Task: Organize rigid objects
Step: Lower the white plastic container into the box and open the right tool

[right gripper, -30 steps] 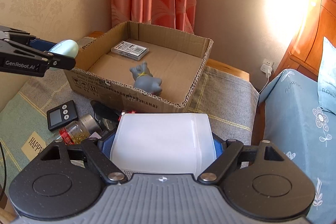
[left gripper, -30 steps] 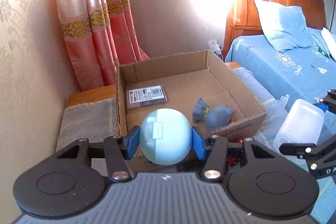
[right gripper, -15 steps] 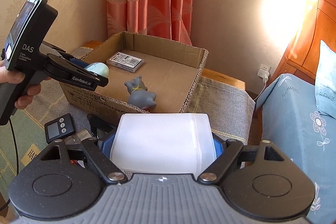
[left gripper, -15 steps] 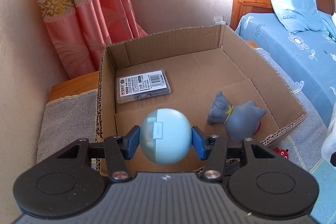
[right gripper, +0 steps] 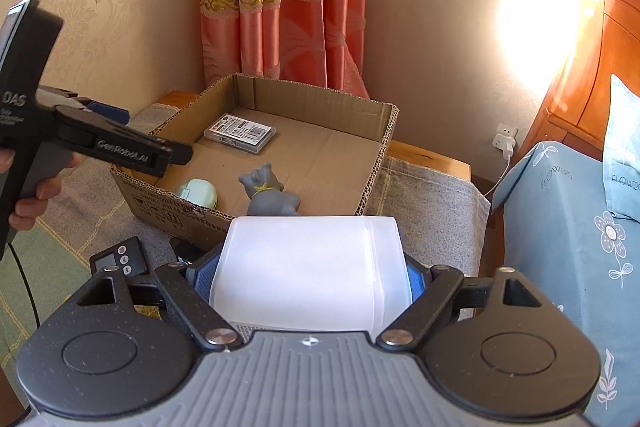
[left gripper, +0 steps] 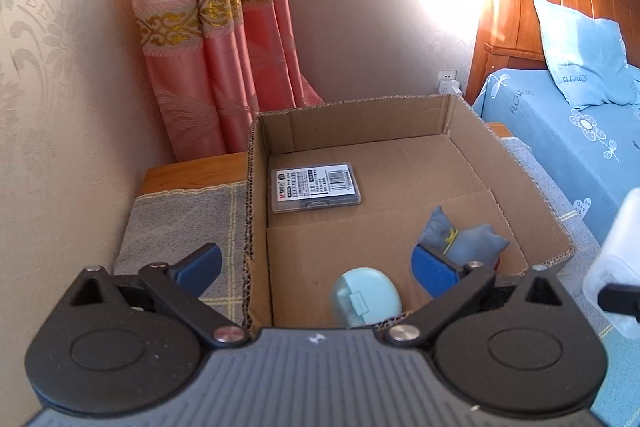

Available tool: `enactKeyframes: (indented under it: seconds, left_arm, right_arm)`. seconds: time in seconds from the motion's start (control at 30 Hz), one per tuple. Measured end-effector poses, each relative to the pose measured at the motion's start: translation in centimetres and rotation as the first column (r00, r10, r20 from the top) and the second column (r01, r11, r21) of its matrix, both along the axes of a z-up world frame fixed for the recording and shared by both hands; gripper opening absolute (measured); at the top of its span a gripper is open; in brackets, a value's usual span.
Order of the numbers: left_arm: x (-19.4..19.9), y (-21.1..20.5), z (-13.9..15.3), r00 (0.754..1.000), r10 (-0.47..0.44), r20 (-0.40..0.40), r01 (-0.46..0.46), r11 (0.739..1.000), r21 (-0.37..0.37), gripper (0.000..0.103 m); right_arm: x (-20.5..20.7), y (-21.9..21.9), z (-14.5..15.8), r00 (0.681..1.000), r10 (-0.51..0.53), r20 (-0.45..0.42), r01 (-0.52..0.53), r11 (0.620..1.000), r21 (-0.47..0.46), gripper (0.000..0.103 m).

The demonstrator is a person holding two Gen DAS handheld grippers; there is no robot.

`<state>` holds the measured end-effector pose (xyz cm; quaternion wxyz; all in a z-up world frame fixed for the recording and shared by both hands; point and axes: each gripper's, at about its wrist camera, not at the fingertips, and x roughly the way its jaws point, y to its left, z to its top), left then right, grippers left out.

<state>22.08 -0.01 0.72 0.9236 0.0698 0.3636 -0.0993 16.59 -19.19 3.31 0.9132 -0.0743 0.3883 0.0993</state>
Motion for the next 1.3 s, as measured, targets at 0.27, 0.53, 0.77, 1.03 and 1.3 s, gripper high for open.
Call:
enactKeyframes:
  seconds: [0.27,0.53,0.77,1.03,1.3]
  left_arm:
    - [-6.6,1.9,1.0,0.997,0.037,0.064,-0.039,0.999,0.032,0.101]
    - [-10.5,3.4,0.8,0.990,0.102,0.100,-0.110,0.991,0.074,0.102]
    - [-11.0,4.7,0.1,0.990,0.118,0.078,-0.122,0.992,0.038,0.102]
    - [-10.8,5.9,-0.4,0.988,0.140,0.064,-0.140,0.990,0.005,0.102]
    - [-11.2,6.5,-0.3,0.988,0.143,0.057,-0.141,0.990,-0.031,0.102]
  right_arm:
    - [4.7,1.6,0.8,1.000,0.013,-0.019,-0.013,0.999,0.033,0.087]
    - [11.8,4.6,0.1,0.999,0.003,-0.050,-0.002,1.000,0.006,0.087]
    - [16.9,6.1,-0.9,0.996,-0.029,-0.080,0.027,0.999,-0.017,0.087]
    - [17.5,6.9,-1.5,0.995,-0.006,-0.101,0.008,1.000,0.022,0.103]
    - [12.7,7.7,-0.5,0.996,0.049,-0.069,-0.047,0.999,0.024,0.103]
